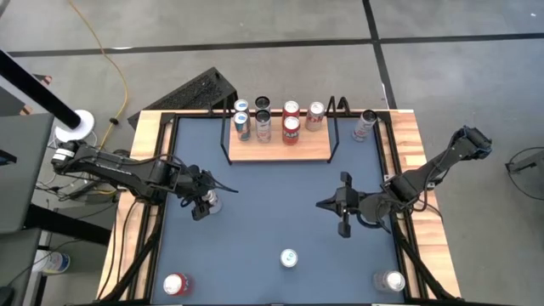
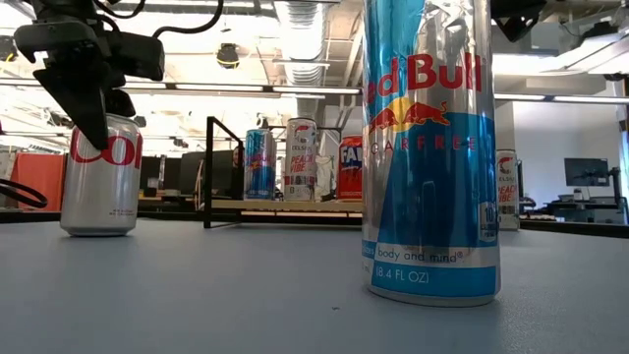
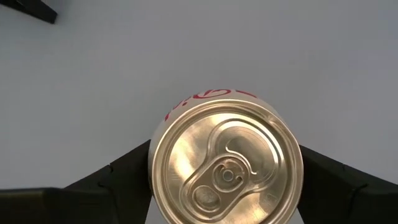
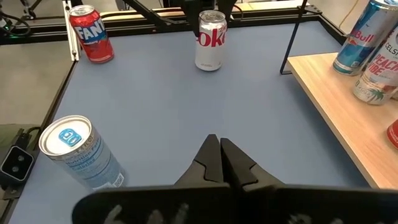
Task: Place canned beverage on shelf
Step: Put the top red-silver soda can on the shelf aligned with the other red-silver soda can
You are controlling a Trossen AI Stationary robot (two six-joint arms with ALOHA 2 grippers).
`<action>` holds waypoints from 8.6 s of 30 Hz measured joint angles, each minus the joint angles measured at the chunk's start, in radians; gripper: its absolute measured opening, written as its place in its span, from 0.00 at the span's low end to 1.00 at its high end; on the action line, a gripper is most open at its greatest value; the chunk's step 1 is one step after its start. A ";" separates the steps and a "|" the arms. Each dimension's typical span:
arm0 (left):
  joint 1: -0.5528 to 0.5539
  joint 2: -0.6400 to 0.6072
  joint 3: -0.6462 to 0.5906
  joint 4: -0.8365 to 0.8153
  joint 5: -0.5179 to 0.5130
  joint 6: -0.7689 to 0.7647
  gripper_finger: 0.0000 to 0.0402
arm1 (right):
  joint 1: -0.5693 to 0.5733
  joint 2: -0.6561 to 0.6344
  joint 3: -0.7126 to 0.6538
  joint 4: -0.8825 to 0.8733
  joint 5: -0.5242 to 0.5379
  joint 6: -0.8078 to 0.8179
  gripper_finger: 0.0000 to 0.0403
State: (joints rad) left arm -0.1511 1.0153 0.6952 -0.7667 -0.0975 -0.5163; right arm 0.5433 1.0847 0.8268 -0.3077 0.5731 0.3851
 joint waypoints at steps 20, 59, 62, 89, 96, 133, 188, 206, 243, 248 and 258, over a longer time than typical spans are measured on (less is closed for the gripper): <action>0.000 0.001 0.091 -0.024 0.007 0.044 0.72 | -0.003 0.000 -0.001 0.001 -0.023 -0.005 0.00; 0.199 0.592 0.683 0.153 0.058 0.520 0.72 | -0.315 -0.242 -0.291 0.228 -0.417 -0.278 0.00; 0.231 0.650 0.745 0.152 0.082 0.562 0.72 | -0.291 -0.286 -0.291 0.210 -0.417 -0.281 0.00; 0.272 0.868 0.845 0.141 0.205 0.661 0.72 | -0.420 -0.259 -0.290 0.228 -0.416 -0.437 0.00; 0.265 0.892 0.845 0.108 0.228 0.651 0.72 | -0.462 -0.246 -0.291 0.238 -0.436 -0.440 0.00; 0.263 0.865 0.953 -0.088 0.107 0.652 0.89 | -0.474 -0.246 -0.290 0.233 -0.445 -0.439 0.00; 0.202 -0.743 -0.569 1.028 0.025 0.390 0.89 | -0.566 0.134 -0.113 0.569 -0.628 -0.446 0.33; 0.203 -0.799 -0.684 0.978 0.058 0.372 0.89 | -0.579 0.202 -0.055 0.605 -0.616 -0.384 0.67; 0.203 -0.773 -0.686 0.802 0.013 0.381 0.89 | -0.564 0.343 0.065 0.439 -0.571 -0.345 0.67; 0.203 -0.774 -0.686 0.801 0.013 0.381 0.89 | -0.566 0.392 0.065 0.473 -0.566 -0.331 0.70; 0.203 -0.773 -0.686 0.802 0.012 0.381 0.89 | -0.585 0.426 0.066 0.462 -0.547 -0.283 0.96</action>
State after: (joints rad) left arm 0.0521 0.2420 0.0093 0.0353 -0.0853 -0.1356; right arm -0.0419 1.5109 0.8928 0.1544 0.0260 0.1020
